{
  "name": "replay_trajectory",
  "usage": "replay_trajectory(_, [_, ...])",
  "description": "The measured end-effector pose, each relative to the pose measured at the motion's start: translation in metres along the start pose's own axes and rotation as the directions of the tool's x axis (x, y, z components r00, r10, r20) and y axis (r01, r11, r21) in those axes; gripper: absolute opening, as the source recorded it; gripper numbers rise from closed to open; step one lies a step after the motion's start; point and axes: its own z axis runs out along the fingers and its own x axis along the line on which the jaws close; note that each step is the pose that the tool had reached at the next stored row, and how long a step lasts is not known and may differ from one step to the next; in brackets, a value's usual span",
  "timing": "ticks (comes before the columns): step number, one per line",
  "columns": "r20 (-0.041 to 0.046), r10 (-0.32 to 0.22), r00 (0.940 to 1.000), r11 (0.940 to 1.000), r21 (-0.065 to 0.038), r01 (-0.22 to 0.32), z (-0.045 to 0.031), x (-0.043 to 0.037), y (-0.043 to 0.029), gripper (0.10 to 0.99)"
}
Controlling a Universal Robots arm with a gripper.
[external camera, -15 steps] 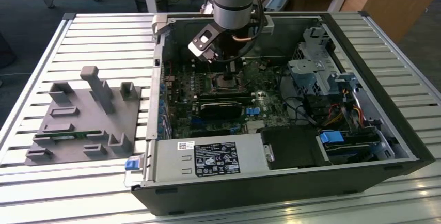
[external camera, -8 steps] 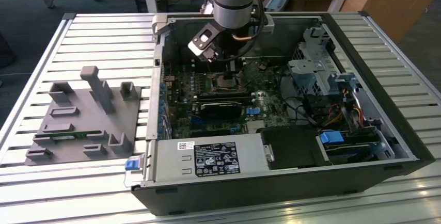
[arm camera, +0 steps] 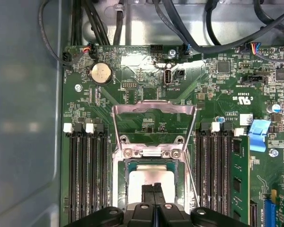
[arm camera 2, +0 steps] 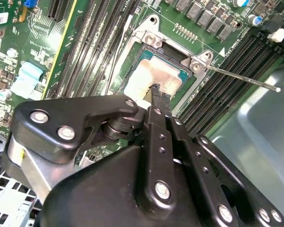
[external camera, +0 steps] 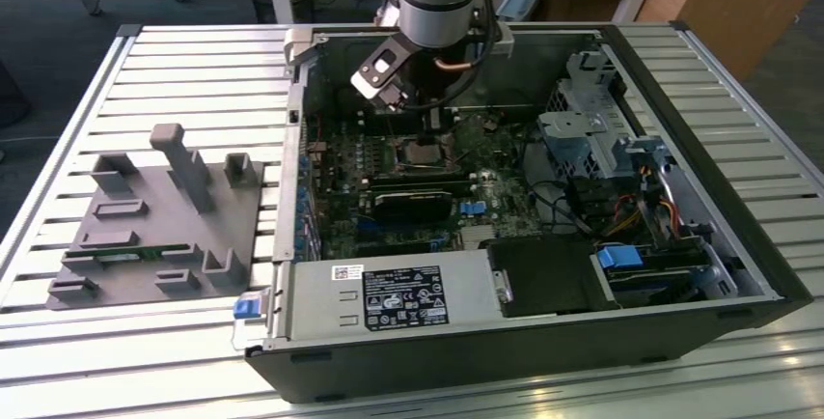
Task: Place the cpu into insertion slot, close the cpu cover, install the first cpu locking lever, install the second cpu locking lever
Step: 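Close the cpu cover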
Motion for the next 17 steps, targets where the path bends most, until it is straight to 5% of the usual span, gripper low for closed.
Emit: replay_trajectory(17, [-0.0003, 0.000, 1.0000, 1.0000, 0.001, 0.000, -0.0070, 0.0002, 0.0007, 0.118])
